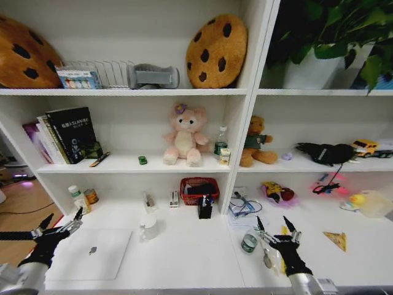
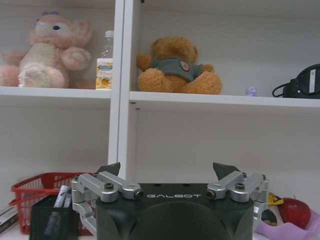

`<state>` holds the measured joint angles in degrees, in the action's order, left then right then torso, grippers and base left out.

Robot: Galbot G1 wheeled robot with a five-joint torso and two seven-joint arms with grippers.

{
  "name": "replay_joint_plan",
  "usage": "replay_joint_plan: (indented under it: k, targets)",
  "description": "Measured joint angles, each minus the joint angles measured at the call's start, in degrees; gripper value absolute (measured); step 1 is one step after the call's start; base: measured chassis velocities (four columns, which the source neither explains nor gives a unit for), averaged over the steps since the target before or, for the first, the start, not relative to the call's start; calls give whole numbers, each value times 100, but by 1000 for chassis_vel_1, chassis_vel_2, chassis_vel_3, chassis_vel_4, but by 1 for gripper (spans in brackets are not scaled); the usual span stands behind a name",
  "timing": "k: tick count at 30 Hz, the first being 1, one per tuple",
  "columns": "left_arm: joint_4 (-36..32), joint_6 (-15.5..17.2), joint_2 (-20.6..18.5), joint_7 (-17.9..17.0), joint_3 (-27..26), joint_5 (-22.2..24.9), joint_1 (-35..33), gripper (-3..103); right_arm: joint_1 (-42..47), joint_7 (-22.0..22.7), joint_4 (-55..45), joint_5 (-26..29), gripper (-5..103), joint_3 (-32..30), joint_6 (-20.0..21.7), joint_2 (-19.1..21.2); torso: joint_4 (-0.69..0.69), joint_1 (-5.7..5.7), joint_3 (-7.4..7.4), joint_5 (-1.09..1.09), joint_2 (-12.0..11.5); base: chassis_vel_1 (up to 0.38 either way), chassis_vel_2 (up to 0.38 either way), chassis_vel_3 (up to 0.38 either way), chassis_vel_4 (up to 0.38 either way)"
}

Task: Organize the objects on the table.

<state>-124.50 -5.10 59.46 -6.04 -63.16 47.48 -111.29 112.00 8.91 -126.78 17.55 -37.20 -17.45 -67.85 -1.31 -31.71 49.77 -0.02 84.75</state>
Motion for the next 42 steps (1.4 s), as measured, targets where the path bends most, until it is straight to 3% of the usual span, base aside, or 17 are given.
replay_joint_plan:
  k: [14, 18, 23, 25, 27, 28, 31, 34, 42]
  targets:
    - [1, 0, 0, -3, -1, 0, 0, 100, -187, 71, 311, -422, 102, 428, 137, -193, 1, 0, 0, 2, 0, 20, 22, -18, -21]
    - [1, 0, 0, -3, -1, 0, 0, 100, -307, 127, 441, -459, 92, 466, 259, -192, 1, 0, 0, 2, 0, 0, 0, 0, 0]
    - [1, 0, 0, -3, -1, 0, 0, 100, -336, 154, 460, -439, 71, 478, 305, -201, 1, 0, 0, 2, 0, 0, 0, 0, 0]
    - [1, 0, 0, -3, -1, 0, 0, 100, -337, 156, 463, -432, 71, 478, 305, -205, 1, 0, 0, 2, 0, 0, 0, 0, 0]
    - [1, 0, 0, -3, -1, 0, 0, 100, -337, 162, 477, -414, 55, 478, 305, -214, 1, 0, 0, 2, 0, 0, 0, 0, 0]
    - [1, 0, 0, -3, -1, 0, 0, 100, -337, 162, 477, -414, 55, 478, 305, -214, 1, 0, 0, 2, 0, 0, 0, 0, 0]
    - [1, 0, 0, -3, -1, 0, 0, 100, -294, 171, 455, -411, 38, 478, 303, -231, 1, 0, 0, 2, 0, 0, 0, 0, 0]
    - [1, 0, 0, -3, -1, 0, 0, 100, -217, 172, 384, -422, 30, 484, 300, -253, 1, 0, 0, 2, 0, 0, 0, 0, 0]
    - [1, 0, 0, -3, -1, 0, 0, 100, 216, 272, -138, -598, 30, 398, 285, -394, 1, 0, 0, 2, 0, 0, 0, 0, 0]
